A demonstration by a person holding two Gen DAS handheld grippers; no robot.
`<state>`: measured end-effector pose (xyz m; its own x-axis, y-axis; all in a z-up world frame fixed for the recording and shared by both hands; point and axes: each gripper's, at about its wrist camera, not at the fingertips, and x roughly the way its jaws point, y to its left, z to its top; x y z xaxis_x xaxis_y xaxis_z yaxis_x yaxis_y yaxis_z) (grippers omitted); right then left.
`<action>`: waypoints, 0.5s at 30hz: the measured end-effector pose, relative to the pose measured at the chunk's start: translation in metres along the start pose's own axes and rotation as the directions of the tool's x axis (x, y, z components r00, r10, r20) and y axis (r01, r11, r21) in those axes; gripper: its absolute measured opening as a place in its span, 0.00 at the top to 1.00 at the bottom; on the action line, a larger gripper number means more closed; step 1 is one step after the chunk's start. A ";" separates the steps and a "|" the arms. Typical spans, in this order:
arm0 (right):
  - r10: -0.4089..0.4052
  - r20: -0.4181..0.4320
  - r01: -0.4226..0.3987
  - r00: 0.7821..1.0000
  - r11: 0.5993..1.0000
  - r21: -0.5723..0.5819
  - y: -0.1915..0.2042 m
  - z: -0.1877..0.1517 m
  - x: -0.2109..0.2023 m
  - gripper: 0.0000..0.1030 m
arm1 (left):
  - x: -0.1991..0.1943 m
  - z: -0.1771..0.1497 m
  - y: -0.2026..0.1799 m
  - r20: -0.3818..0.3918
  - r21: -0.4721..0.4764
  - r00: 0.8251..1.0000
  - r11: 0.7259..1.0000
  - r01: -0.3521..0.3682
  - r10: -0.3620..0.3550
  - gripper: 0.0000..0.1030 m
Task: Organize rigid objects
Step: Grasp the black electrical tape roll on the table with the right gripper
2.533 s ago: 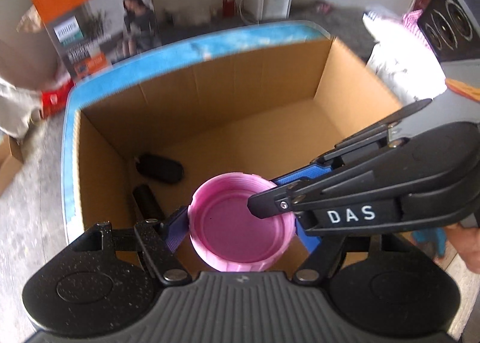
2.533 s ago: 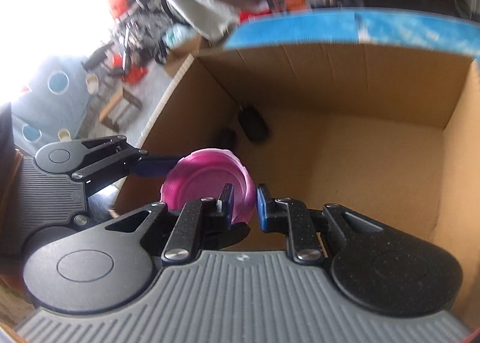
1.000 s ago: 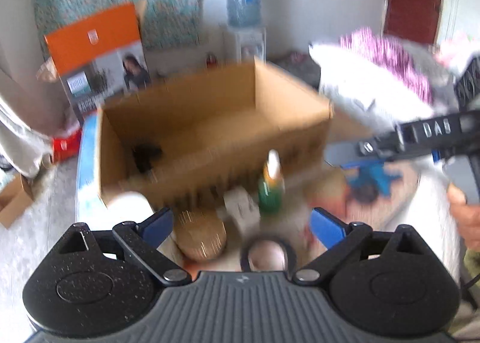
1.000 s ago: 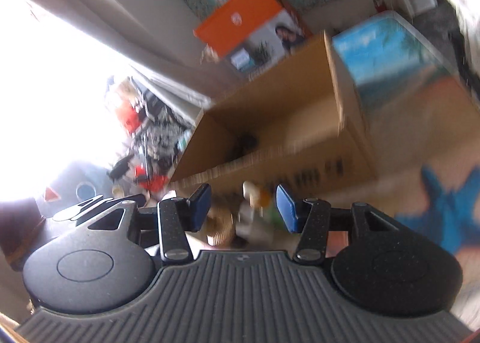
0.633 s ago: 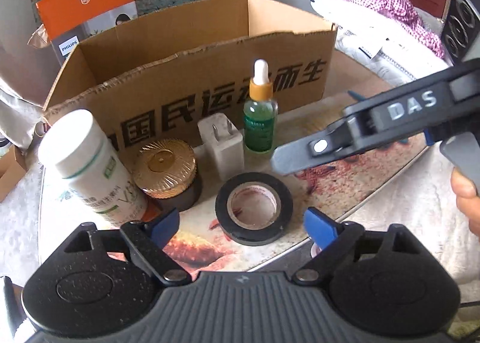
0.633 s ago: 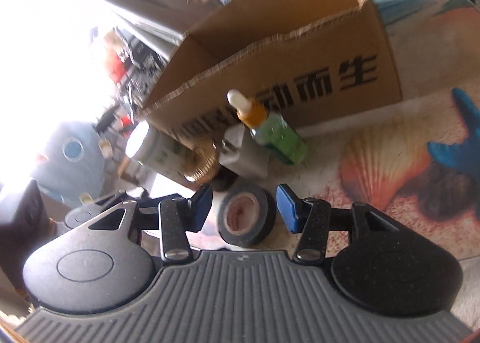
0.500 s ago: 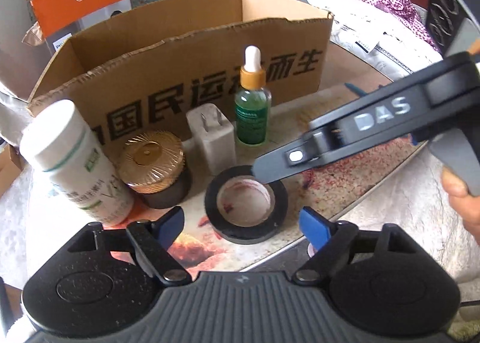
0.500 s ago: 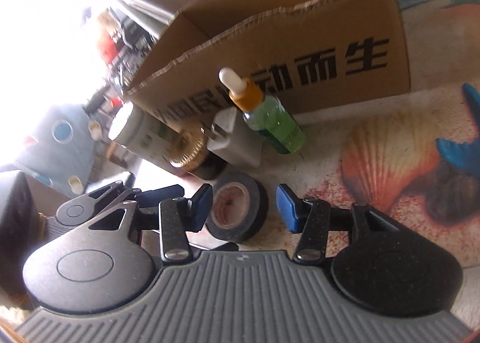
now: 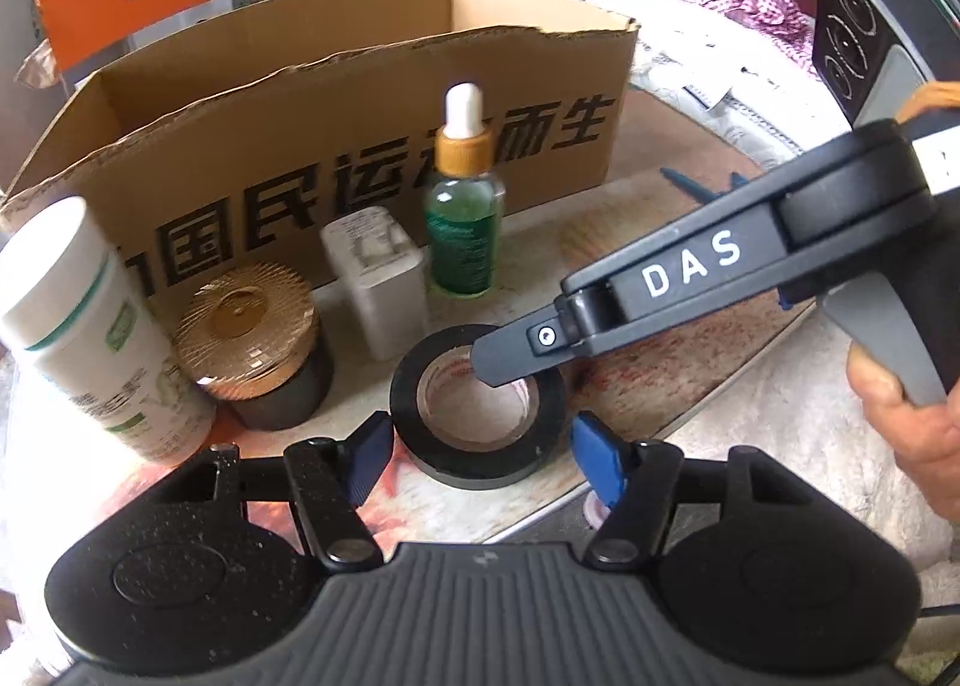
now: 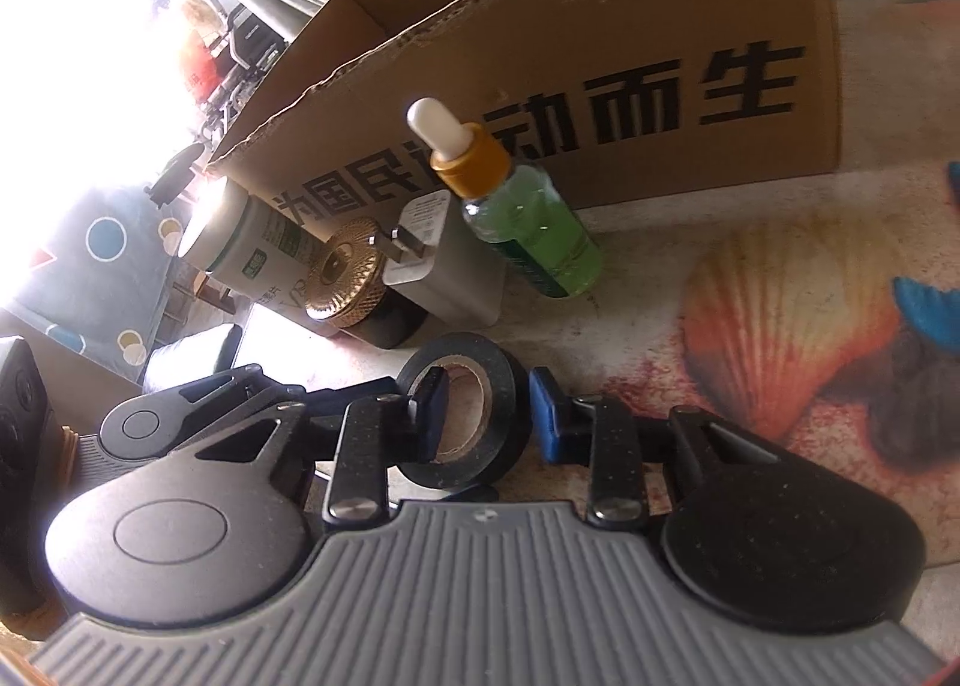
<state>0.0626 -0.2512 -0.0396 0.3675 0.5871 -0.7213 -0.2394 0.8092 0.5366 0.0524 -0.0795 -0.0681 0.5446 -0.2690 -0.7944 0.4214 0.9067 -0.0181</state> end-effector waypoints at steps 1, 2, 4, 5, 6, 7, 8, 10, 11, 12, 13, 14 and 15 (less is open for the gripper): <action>-0.011 0.006 0.011 1.000 1.000 0.001 -0.002 -0.001 -0.003 0.72 | 0.001 0.001 -0.002 0.003 0.003 1.000 1.000 0.010 -0.010 0.36; -0.020 0.010 0.020 1.000 1.000 0.003 -0.004 -0.001 -0.006 0.72 | 0.002 0.003 -0.005 0.007 0.010 1.000 1.000 0.019 -0.019 0.36; -0.033 0.017 0.032 0.999 0.999 0.011 -0.008 -0.003 -0.010 0.72 | 0.004 0.004 -0.010 0.008 0.024 1.000 0.999 0.026 -0.026 0.36; -0.031 0.019 0.030 0.999 0.999 0.016 -0.011 -0.003 -0.011 0.72 | 0.005 0.004 -0.012 0.009 0.033 1.000 0.999 0.021 -0.022 0.36; -0.027 0.017 0.026 1.000 0.999 0.021 -0.013 -0.003 -0.012 0.72 | 0.006 0.004 -0.014 0.010 0.044 1.000 0.999 0.016 -0.016 0.36; -0.026 0.016 0.025 1.000 0.999 0.023 -0.014 -0.002 -0.012 0.72 | 0.007 0.004 -0.016 0.010 0.053 1.000 0.999 0.010 -0.010 0.36; -0.029 0.016 0.028 0.999 0.999 0.018 -0.014 -0.002 -0.012 0.72 | 0.007 0.005 -0.017 0.009 0.059 1.000 0.998 0.005 -0.006 0.36; -0.038 0.016 0.038 0.999 0.999 -0.003 -0.011 -0.002 -0.011 0.72 | 0.009 0.005 -0.018 0.004 0.065 1.000 0.998 -0.006 0.006 0.36; -0.042 0.017 0.043 0.999 0.999 -0.015 -0.009 -0.003 -0.010 0.71 | 0.010 0.005 -0.018 0.000 0.066 1.000 0.998 -0.010 0.010 0.36; -0.048 0.018 0.048 0.999 0.998 -0.027 -0.008 -0.003 -0.010 0.71 | 0.010 0.006 -0.018 0.000 0.064 1.000 0.998 -0.011 0.011 0.35; -0.054 0.018 0.055 0.998 0.998 -0.040 -0.006 -0.002 -0.009 0.71 | 0.011 0.006 -0.017 -0.001 0.061 1.000 0.998 -0.010 0.010 0.35; -0.060 0.019 0.061 0.998 0.997 -0.052 -0.004 -0.002 -0.008 0.71 | 0.011 0.007 -0.017 -0.002 0.059 1.000 0.998 -0.009 0.009 0.35; -0.066 0.020 0.067 0.998 0.996 -0.062 -0.003 -0.002 -0.007 0.71 | 0.011 0.008 -0.017 -0.002 0.058 1.000 0.998 -0.009 0.009 0.35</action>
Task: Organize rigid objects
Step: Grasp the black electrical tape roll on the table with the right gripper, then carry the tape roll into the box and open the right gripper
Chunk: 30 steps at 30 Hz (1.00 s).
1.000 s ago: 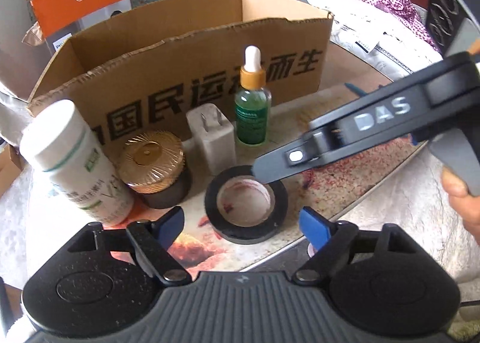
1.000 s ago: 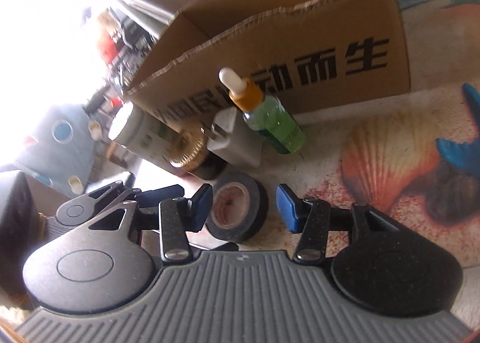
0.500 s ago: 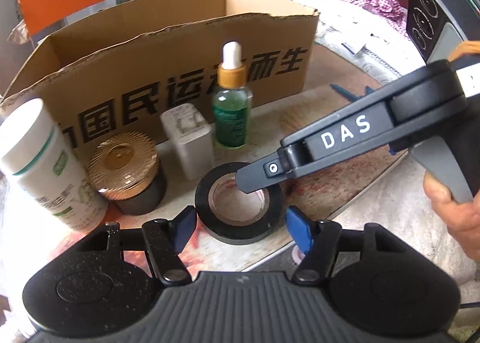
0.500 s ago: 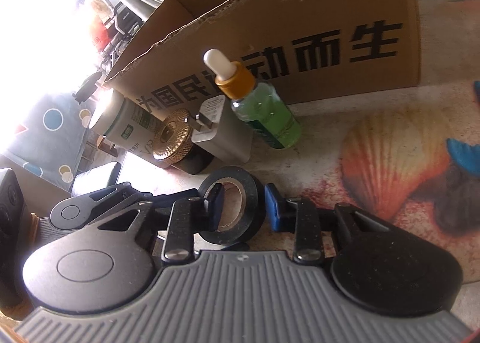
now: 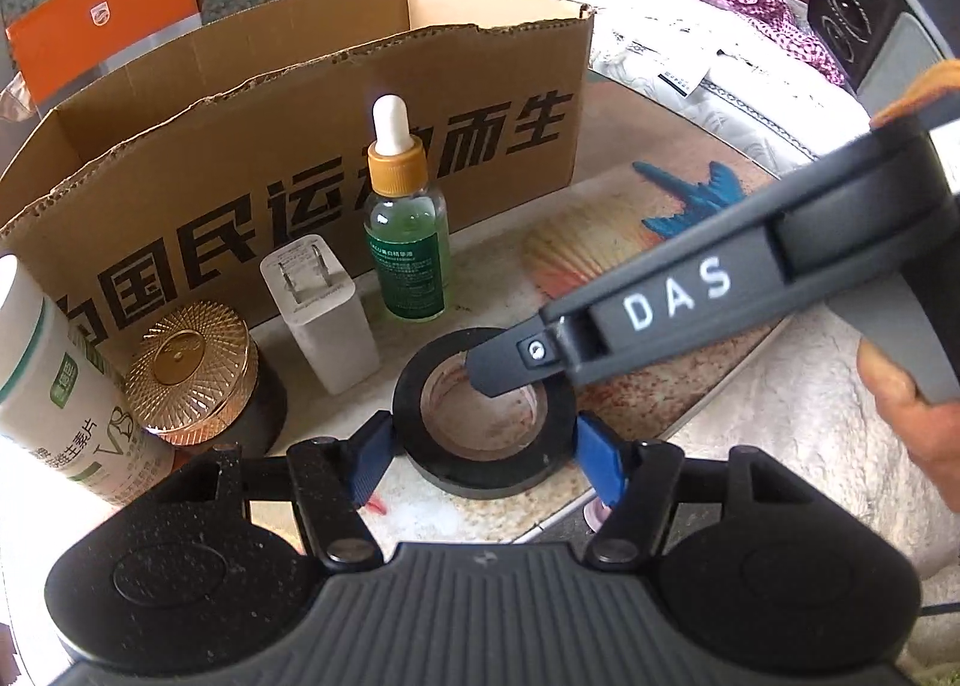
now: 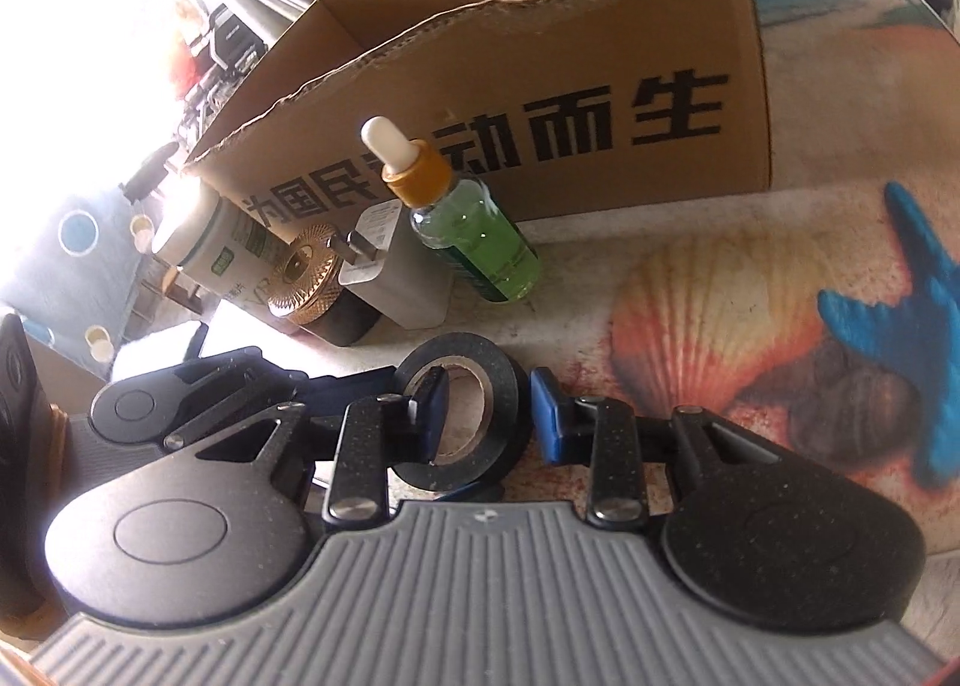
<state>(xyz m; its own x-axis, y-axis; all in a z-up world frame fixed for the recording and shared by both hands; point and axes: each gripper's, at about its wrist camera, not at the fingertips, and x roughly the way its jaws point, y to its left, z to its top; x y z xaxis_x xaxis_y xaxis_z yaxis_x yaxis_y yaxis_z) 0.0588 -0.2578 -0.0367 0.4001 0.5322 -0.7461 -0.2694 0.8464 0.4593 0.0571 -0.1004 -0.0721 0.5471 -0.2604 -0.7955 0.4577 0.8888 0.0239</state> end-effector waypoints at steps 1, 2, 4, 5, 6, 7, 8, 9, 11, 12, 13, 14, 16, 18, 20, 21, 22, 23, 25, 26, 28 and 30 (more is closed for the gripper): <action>-0.004 0.000 0.004 1.000 1.000 -0.010 0.001 0.000 0.001 0.71 | 0.000 0.000 0.000 0.001 -0.001 1.000 1.000 0.000 0.000 0.35; -0.008 -0.001 0.008 1.000 1.000 -0.019 0.002 0.001 0.002 0.71 | 0.000 0.001 0.000 0.001 0.000 1.000 1.000 -0.002 0.002 0.34; -0.014 -0.002 0.014 1.000 0.999 -0.037 0.003 0.001 0.001 0.72 | 0.002 0.002 -0.001 0.004 -0.001 1.000 1.000 -0.005 0.005 0.34; -0.017 -0.001 0.017 1.000 0.999 -0.048 0.005 0.001 0.002 0.72 | 0.002 0.002 -0.001 0.005 -0.003 1.000 1.000 -0.006 0.006 0.34; -0.018 0.000 0.018 1.000 0.998 -0.059 0.005 0.001 0.001 0.71 | 0.003 0.003 -0.001 0.006 -0.005 1.000 1.000 -0.007 0.007 0.34; -0.020 0.000 0.020 1.000 0.997 -0.069 0.006 0.000 0.002 0.71 | 0.003 0.003 -0.001 0.008 -0.008 1.000 1.000 -0.006 0.006 0.34; -0.021 0.002 0.021 1.000 0.997 -0.076 0.006 0.000 0.002 0.72 | 0.004 0.004 -0.001 0.009 -0.011 1.000 1.000 -0.008 0.008 0.34; -0.020 0.003 0.020 1.000 0.997 -0.080 0.006 0.000 0.002 0.72 | 0.005 0.004 -0.002 0.008 -0.015 1.000 1.000 -0.010 0.011 0.34; -0.019 0.005 0.020 1.000 0.997 -0.079 0.005 0.000 0.001 0.74 | 0.006 0.006 -0.003 0.004 -0.021 1.000 1.000 -0.018 0.018 0.34; -0.021 0.006 0.022 1.000 0.997 -0.079 0.005 0.000 0.001 0.75 | 0.006 0.007 -0.003 0.003 -0.025 1.000 1.000 -0.020 0.020 0.34; -0.025 0.008 0.025 1.000 0.996 -0.080 0.005 0.000 0.001 0.75 | 0.007 0.007 -0.002 0.001 -0.028 1.000 0.999 -0.020 0.020 0.34; -0.029 0.011 0.030 1.000 0.996 -0.080 0.005 -0.001 0.000 0.77 | 0.007 0.007 -0.002 -0.002 -0.030 1.000 0.999 -0.020 0.020 0.34; -0.033 0.014 0.034 0.999 0.997 -0.072 0.006 -0.001 0.001 0.78 | 0.007 0.008 -0.003 -0.007 -0.031 1.000 0.999 -0.022 0.022 0.34; -0.033 0.016 0.034 0.999 0.997 -0.064 0.005 -0.002 0.000 0.79 | 0.006 0.008 -0.003 -0.008 -0.030 1.000 0.999 -0.025 0.025 0.34; -0.033 0.019 0.034 0.999 0.997 -0.063 0.005 -0.001 -0.001 0.80 | 0.005 0.008 -0.004 -0.008 -0.030 1.000 0.999 -0.028 0.028 0.34; -0.033 0.020 0.035 0.999 0.997 -0.064 0.006 -0.002 -0.002 0.80 | 0.006 0.008 -0.004 -0.008 -0.032 1.000 0.999 -0.028 0.028 0.34; -0.034 0.021 0.035 0.999 0.997 -0.064 0.006 -0.002 -0.002 0.80 | 0.005 0.008 -0.004 -0.009 -0.035 1.000 0.999 -0.027 0.027 0.34; -0.035 0.022 0.037 0.999 0.997 -0.064 0.007 -0.002 -0.003 0.80 | 0.004 0.008 -0.003 -0.010 -0.040 1.000 0.999 -0.025 0.025 0.34; -0.039 0.023 0.040 0.999 0.997 -0.067 0.008 -0.002 -0.004 0.80 | 0.003 0.009 -0.003 -0.011 -0.049 1.000 0.999 -0.022 0.022 0.34; -0.040 0.024 0.042 0.999 0.997 -0.069 0.009 -0.001 -0.004 0.80 | 0.002 0.010 -0.002 -0.010 -0.052 1.000 0.998 -0.021 0.021 0.34; -0.042 0.028 0.044 0.999 0.996 -0.073 0.011 -0.001 -0.005 0.80 | 0.001 0.010 -0.002 -0.007 -0.056 1.000 0.998 -0.020 0.019 0.34; -0.044 0.033 0.047 0.998 0.996 -0.079 0.012 -0.001 -0.008 0.80 | -0.001 0.011 -0.002 -0.004 -0.059 1.000 0.998 -0.019 0.019 0.34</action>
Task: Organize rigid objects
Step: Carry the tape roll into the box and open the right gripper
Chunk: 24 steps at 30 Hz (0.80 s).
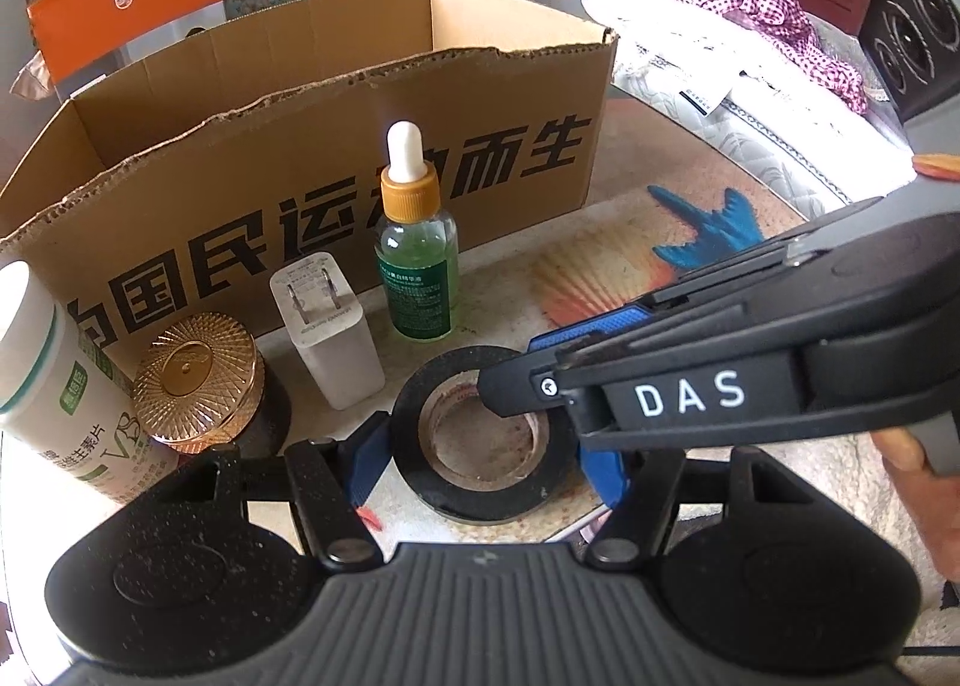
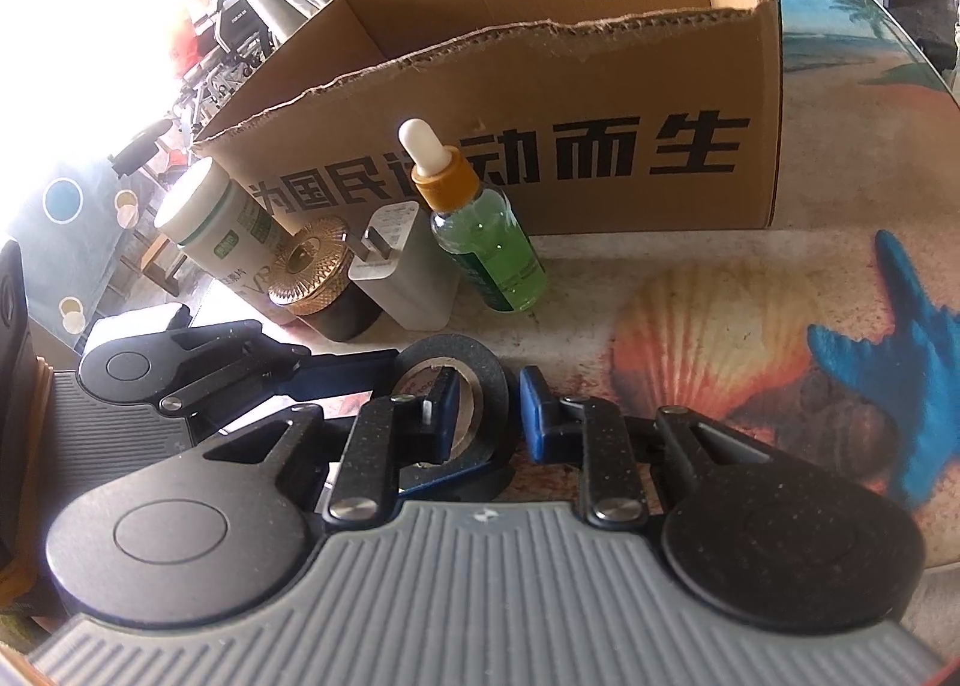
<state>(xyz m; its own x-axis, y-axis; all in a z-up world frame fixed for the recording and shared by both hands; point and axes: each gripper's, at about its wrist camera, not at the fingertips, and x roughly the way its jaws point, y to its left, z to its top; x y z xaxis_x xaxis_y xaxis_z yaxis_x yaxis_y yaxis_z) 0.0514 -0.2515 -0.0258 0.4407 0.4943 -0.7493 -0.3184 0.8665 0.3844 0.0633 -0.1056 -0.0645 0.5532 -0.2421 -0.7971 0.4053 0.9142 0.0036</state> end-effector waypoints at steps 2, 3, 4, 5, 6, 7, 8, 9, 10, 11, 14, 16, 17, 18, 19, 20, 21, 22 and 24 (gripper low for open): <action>-0.002 0.004 0.002 1.000 1.000 -0.004 0.001 0.000 -0.002 0.80 | -0.002 0.001 0.000 0.005 -0.001 1.000 1.000 -0.001 0.001 0.34; -0.003 0.006 0.003 1.000 1.000 -0.006 0.002 0.000 -0.003 0.80 | -0.004 0.000 -0.001 0.007 -0.002 1.000 1.000 -0.001 0.002 0.34; -0.004 0.009 0.004 1.000 1.000 -0.008 0.003 0.000 -0.004 0.80 | -0.005 0.001 -0.001 0.009 -0.002 1.000 1.000 -0.002 0.002 0.34; -0.005 0.011 0.005 1.000 1.000 -0.011 0.004 0.000 -0.006 0.80 | -0.006 0.001 -0.001 0.011 -0.002 1.000 1.000 -0.003 0.003 0.34; -0.005 0.014 0.005 1.000 1.000 -0.013 0.004 0.000 -0.007 0.80 | -0.008 0.001 -0.001 0.015 -0.002 1.000 1.000 -0.004 0.004 0.34; -0.005 0.017 0.006 1.000 1.000 -0.015 0.004 0.000 -0.009 0.80 | -0.009 0.001 -0.002 0.017 -0.002 1.000 1.000 -0.004 0.004 0.34; -0.005 0.019 0.005 1.000 1.000 -0.016 0.005 0.000 -0.010 0.80 | -0.010 0.001 -0.002 0.020 -0.003 1.000 1.000 -0.004 0.004 0.34; -0.005 0.022 0.005 1.000 1.000 -0.019 0.006 -0.001 -0.012 0.80 | -0.012 0.000 -0.002 0.022 -0.005 1.000 1.000 -0.004 0.004 0.34; -0.005 0.025 0.006 1.000 1.000 -0.023 0.007 -0.001 -0.013 0.80 | -0.014 0.000 -0.002 0.025 -0.006 1.000 1.000 -0.004 0.004 0.34; -0.007 0.027 0.007 1.000 1.000 -0.026 0.008 -0.001 -0.014 0.80 | -0.015 0.000 -0.002 0.028 -0.006 1.000 1.000 -0.005 0.006 0.34; -0.009 0.038 0.011 0.999 0.999 -0.037 0.011 -0.002 -0.019 0.80 | -0.021 0.000 -0.004 0.038 -0.006 0.999 1.000 -0.011 0.012 0.34; -0.007 0.044 0.009 0.999 0.999 -0.043 0.014 -0.002 -0.022 0.80 | -0.026 0.001 -0.005 0.052 -0.005 0.998 1.000 -0.019 0.020 0.34; -0.006 0.048 0.008 0.999 0.999 -0.046 0.015 -0.002 -0.024 0.80 | -0.029 0.001 -0.005 0.058 -0.006 0.998 1.000 -0.021 0.021 0.34; -0.007 0.053 0.010 0.999 0.999 -0.051 0.016 -0.002 -0.026 0.80 | -0.031 0.002 -0.005 0.064 -0.008 0.998 1.000 -0.020 0.021 0.34; -0.009 0.060 0.012 0.998 0.998 -0.056 0.018 -0.003 -0.029 0.80 | -0.035 0.003 -0.005 0.072 -0.008 0.997 1.000 -0.020 0.021 0.34; -0.009 0.067 0.013 0.998 0.998 -0.060 0.019 -0.003 -0.031 0.80 | -0.037 0.003 -0.006 0.079 -0.007 0.997 1.000 -0.021 0.022 0.34; -0.010 0.076 0.014 0.997 0.998 -0.062 0.021 -0.003 -0.035 0.80 | -0.040 0.004 -0.007 0.087 -0.007 0.996 1.000 -0.023 0.023 0.34; -0.009 0.085 0.014 0.996 0.998 -0.062 0.021 -0.002 -0.038 0.80 | -0.043 0.005 -0.008 0.095 -0.005 0.995 1.000 -0.024 0.025 0.34; -0.008 0.103 0.015 0.995 0.998 -0.060 0.023 -0.001 -0.045 0.80 | -0.049 0.007 -0.009 0.112 -0.002 0.993 1.000 -0.027 0.027 0.34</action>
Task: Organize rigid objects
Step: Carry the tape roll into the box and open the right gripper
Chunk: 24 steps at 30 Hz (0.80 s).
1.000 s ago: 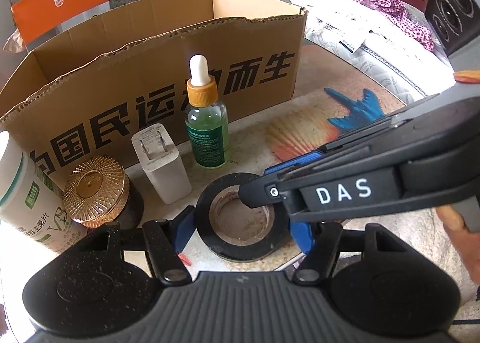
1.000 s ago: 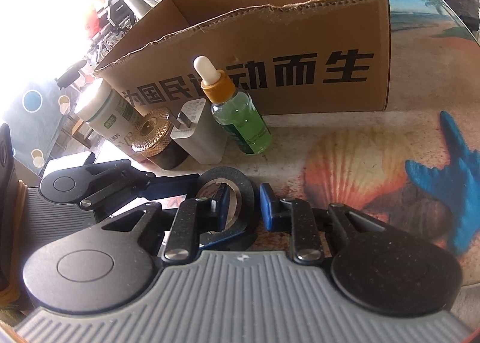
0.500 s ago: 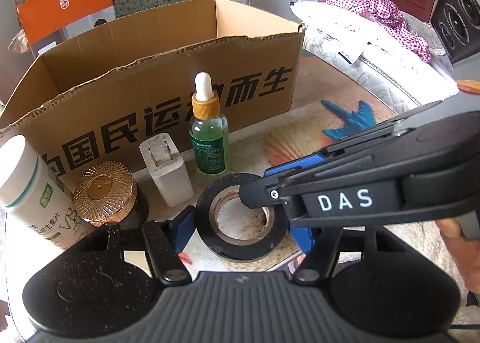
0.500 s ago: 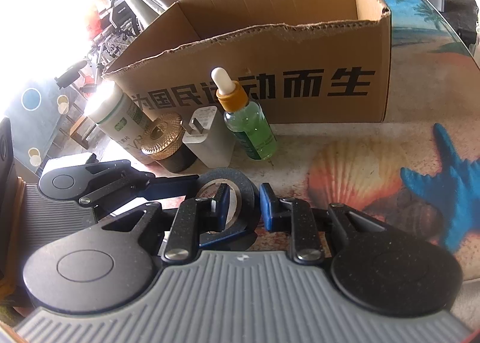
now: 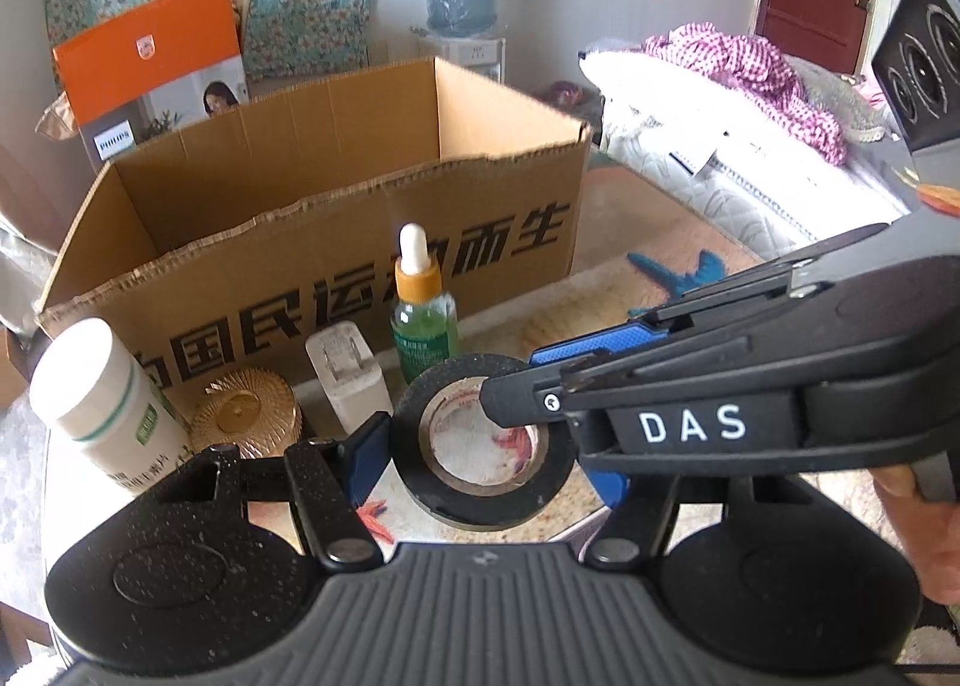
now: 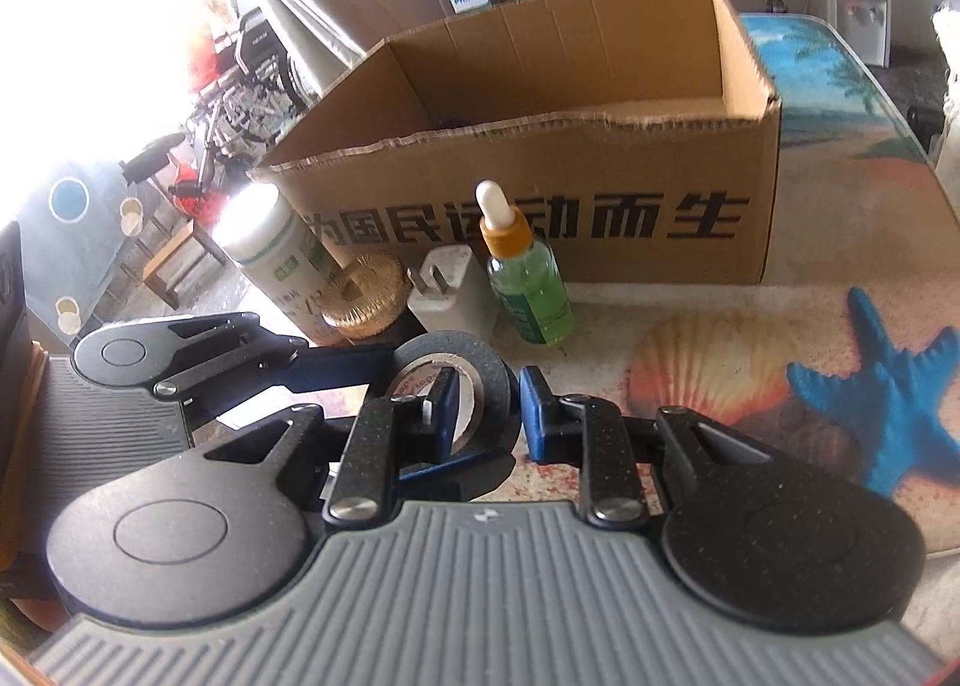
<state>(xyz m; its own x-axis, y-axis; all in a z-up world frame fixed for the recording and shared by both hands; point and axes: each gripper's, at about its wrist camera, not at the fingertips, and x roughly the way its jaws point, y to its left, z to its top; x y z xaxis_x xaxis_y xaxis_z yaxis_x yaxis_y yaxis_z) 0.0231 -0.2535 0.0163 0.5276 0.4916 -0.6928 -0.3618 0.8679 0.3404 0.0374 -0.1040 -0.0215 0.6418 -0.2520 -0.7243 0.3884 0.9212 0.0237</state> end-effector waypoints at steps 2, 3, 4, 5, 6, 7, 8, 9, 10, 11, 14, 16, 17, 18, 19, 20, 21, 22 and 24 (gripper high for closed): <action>-0.002 0.020 0.002 1.000 1.000 -0.003 0.003 0.002 -0.008 0.80 | -0.008 0.004 -0.001 0.023 0.003 1.000 1.000 -0.002 0.002 0.34; -0.004 0.034 0.004 0.999 1.000 -0.008 0.006 0.004 -0.013 0.80 | -0.012 0.007 -0.001 0.034 0.004 0.999 1.000 -0.003 0.003 0.34; -0.006 0.049 0.007 0.999 1.000 -0.015 0.008 0.006 -0.019 0.80 | -0.017 0.010 -0.001 0.050 0.004 0.999 1.000 -0.004 0.004 0.34; -0.009 0.066 0.011 0.998 1.000 -0.022 0.011 0.009 -0.024 0.80 | -0.022 0.015 0.000 0.067 0.005 0.998 1.000 -0.006 0.006 0.34; -0.012 0.082 0.014 0.997 0.999 -0.030 0.014 0.013 -0.029 0.80 | -0.027 0.020 0.000 0.083 0.007 0.997 1.000 -0.009 0.008 0.34; -0.013 0.101 0.017 0.995 0.999 -0.039 0.017 0.018 -0.034 0.80 | -0.032 0.025 0.002 0.100 0.008 0.995 1.000 -0.011 0.010 0.34; -0.013 0.120 0.019 0.993 0.999 -0.050 0.021 0.024 -0.040 0.80 | -0.036 0.031 0.004 0.117 0.008 0.993 1.000 -0.012 0.011 0.34; -0.011 0.140 0.021 0.990 0.998 -0.065 0.024 0.031 -0.045 0.80 | -0.040 0.038 0.006 0.135 0.010 0.991 1.000 -0.015 0.013 0.34; -0.008 0.159 0.021 0.987 0.997 -0.081 0.027 0.039 -0.050 0.80 | -0.043 0.047 0.010 0.150 0.009 0.989 1.000 -0.017 0.015 0.34; -0.003 0.175 0.020 0.985 0.995 -0.094 0.030 0.047 -0.055 0.80 | -0.046 0.055 0.015 0.161 0.004 0.987 1.000 -0.018 0.017 0.34; 0.019 0.209 0.013 0.978 0.989 -0.147 0.038 0.076 -0.063 0.80 | -0.048 0.083 0.030 0.180 -0.009 0.983 1.000 -0.026 0.027 0.34; 0.031 0.213 0.007 0.977 0.985 -0.173 0.041 0.099 -0.060 0.80 | -0.045 0.102 0.043 0.173 -0.027 0.984 0.999 -0.022 0.026 0.34; 0.036 0.207 0.003 0.978 0.983 -0.183 0.041 0.111 -0.056 0.80 | -0.041 0.112 0.052 0.164 -0.041 0.986 0.999 -0.017 0.023 0.34; 0.041 0.198 -0.003 0.979 0.982 -0.189 0.041 0.124 -0.051 0.80 | -0.038 0.120 0.060 0.154 -0.053 0.988 0.999 -0.013 0.021 0.34; 0.048 0.183 -0.013 0.982 0.982 -0.187 0.039 0.136 -0.044 0.80 | -0.032 0.130 0.068 0.134 -0.062 0.991 0.998 -0.013 0.021 0.34; 0.061 0.164 -0.031 0.985 0.983 -0.180 0.035 0.149 -0.036 0.80 | -0.026 0.139 0.077 0.111 -0.073 0.994 0.997 -0.012 0.020 0.34; 0.072 0.148 -0.047 0.986 0.985 -0.168 0.031 0.162 -0.028 0.80 | -0.020 0.145 0.087 0.091 -0.086 0.996 0.996 -0.007 0.015 0.34; 0.081 0.130 -0.060 0.988 0.986 -0.155 0.027 0.174 -0.018 0.80 | -0.011 0.153 0.096 0.066 -0.102 0.998 0.995 -0.001 0.008 0.34; 0.099 0.089 -0.087 0.991 0.988 -0.130 0.019 0.197 0.003 0.80 | 0.011 0.164 0.115 -0.001 -0.142 1.000 0.990 0.009 -0.009 0.34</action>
<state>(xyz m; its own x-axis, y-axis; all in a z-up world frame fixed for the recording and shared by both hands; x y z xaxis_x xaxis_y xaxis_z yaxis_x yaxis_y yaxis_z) 0.1689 -0.2215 0.1456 0.5557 0.5799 -0.5958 -0.5030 0.8051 0.3144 0.1981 -0.0492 0.0865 0.6378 -0.2604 -0.7248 0.2963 0.9516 -0.0812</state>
